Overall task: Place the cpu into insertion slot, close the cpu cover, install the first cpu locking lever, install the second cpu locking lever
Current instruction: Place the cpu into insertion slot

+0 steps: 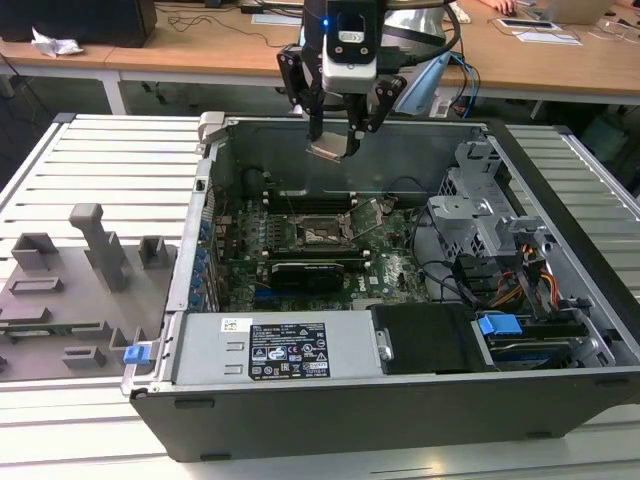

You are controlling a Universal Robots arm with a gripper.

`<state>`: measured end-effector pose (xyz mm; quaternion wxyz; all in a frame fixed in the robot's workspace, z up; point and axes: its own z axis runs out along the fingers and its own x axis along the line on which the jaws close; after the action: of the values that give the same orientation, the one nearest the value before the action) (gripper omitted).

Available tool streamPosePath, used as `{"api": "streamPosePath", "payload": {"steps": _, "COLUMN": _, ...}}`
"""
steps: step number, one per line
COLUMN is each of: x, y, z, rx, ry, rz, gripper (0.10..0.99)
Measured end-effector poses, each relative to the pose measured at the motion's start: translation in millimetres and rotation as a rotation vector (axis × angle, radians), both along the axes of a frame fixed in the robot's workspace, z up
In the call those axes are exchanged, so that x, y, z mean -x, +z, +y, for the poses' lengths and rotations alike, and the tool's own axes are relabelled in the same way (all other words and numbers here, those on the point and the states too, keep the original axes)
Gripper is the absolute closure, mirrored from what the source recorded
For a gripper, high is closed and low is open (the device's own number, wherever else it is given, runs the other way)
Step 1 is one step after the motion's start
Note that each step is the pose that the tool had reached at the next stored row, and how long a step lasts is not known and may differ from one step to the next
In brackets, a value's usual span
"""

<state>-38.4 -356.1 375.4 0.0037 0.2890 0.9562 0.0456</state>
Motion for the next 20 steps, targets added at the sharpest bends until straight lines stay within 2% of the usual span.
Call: {"api": "streamPosePath", "payload": {"steps": 20, "x": 0.0, "y": -0.4, "z": 0.0, "rx": 0.000, "ry": -0.079, "rz": -0.0001, "gripper": 0.561}}
